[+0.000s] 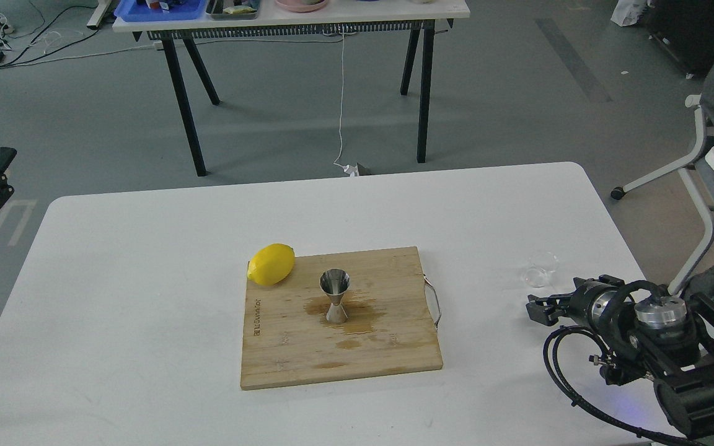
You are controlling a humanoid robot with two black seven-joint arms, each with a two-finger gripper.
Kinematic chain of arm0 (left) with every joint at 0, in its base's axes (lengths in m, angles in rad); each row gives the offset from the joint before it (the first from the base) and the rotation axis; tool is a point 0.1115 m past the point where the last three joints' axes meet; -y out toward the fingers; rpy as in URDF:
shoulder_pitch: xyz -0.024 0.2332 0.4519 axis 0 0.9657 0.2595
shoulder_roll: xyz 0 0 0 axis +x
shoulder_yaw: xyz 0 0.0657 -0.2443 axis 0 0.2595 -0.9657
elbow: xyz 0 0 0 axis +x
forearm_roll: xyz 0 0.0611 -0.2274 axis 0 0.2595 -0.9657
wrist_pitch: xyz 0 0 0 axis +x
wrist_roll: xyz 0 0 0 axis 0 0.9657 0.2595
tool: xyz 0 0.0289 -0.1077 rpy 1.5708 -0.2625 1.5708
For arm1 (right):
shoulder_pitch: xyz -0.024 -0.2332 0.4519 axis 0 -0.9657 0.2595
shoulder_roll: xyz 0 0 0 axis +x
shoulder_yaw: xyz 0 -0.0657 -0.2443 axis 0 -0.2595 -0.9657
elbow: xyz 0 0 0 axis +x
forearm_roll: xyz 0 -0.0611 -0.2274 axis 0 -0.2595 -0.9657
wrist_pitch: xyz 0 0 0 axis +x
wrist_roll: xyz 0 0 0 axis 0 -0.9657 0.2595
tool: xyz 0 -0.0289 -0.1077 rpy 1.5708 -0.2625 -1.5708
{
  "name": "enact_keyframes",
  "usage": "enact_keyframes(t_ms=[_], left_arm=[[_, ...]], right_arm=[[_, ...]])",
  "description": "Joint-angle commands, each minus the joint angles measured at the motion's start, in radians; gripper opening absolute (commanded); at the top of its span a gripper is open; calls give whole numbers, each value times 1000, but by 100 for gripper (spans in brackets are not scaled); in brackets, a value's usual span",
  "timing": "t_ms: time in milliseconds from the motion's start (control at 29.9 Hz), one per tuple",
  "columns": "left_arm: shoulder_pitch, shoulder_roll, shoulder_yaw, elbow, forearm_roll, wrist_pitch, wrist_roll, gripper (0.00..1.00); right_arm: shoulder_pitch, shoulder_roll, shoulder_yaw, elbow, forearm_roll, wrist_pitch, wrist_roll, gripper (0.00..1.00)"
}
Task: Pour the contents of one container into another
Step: 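Lower the right hand toward the small clear glass cup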
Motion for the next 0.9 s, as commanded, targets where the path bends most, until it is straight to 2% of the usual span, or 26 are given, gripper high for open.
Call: enact_keyframes(t_ms=[0,868], left_arm=[[2,0,1,0,0,0,0,99],[5,-3,1,8,0,0,0,99]], right_arm=[[14,16,0,-20,-10,3,1,96],[129,97,-26,-191,-86,69,1,96]])
